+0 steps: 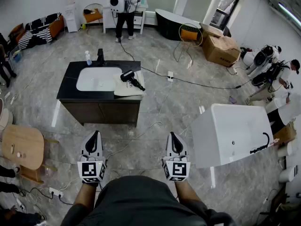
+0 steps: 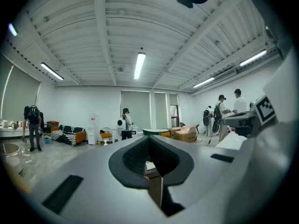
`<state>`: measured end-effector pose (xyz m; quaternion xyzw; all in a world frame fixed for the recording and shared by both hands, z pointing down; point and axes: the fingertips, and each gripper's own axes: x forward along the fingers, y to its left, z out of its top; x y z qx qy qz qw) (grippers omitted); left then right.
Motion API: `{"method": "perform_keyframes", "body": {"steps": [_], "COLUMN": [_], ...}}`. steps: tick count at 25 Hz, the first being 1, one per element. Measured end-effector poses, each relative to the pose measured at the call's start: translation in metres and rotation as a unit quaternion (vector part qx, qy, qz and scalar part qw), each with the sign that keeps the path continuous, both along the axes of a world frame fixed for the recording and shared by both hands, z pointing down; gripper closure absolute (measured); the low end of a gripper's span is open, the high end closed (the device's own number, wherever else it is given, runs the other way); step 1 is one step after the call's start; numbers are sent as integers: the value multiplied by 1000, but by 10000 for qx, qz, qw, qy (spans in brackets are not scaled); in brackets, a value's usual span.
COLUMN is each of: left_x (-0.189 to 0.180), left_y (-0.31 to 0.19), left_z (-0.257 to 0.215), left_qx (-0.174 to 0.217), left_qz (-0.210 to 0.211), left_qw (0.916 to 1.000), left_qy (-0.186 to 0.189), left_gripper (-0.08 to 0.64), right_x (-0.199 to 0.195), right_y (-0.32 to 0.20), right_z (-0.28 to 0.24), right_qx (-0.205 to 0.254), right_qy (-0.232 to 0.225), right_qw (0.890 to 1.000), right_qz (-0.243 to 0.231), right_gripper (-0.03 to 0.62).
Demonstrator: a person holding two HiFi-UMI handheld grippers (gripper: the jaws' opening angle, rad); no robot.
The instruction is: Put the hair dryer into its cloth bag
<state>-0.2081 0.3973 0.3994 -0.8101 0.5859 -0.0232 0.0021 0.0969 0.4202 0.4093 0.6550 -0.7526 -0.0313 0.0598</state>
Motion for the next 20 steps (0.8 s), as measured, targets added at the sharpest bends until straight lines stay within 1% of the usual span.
{"method": "perform_keyframes", "body": {"steps": [11, 15, 16, 17, 18, 20], "left_x": [1, 3, 4, 5, 5, 3], "left_y": [-3, -1, -1, -2, -3, -4], "left_z": [4, -3, -4, -5, -5, -6], "left_qx": [-19, 180, 211, 210, 201, 218], "left_qz": [-23, 74, 120, 154, 163, 123], "left_qw": [10000, 9998, 9996, 9995, 9995, 9995], "left_qy": [-7, 86, 125, 160, 187, 204], "left_gripper": [560, 558, 487, 364, 296, 261], "right_x": [-2, 0, 0, 0, 0, -1], "right_y": [-7, -9, -9, -10, -10, -10], "right_z": [0, -3, -3, -3, -3, -3], "right_qx": [10, 131, 144, 145, 148, 188], "right_qy": [-21, -155, -173, -184, -188, -191], "right_qw": [10000, 9998, 9997, 9997, 9996, 9995], "right_qz": [-58, -54, -71, -97, -122, -171], "right_gripper": [592, 591, 575, 513, 484, 422]}}
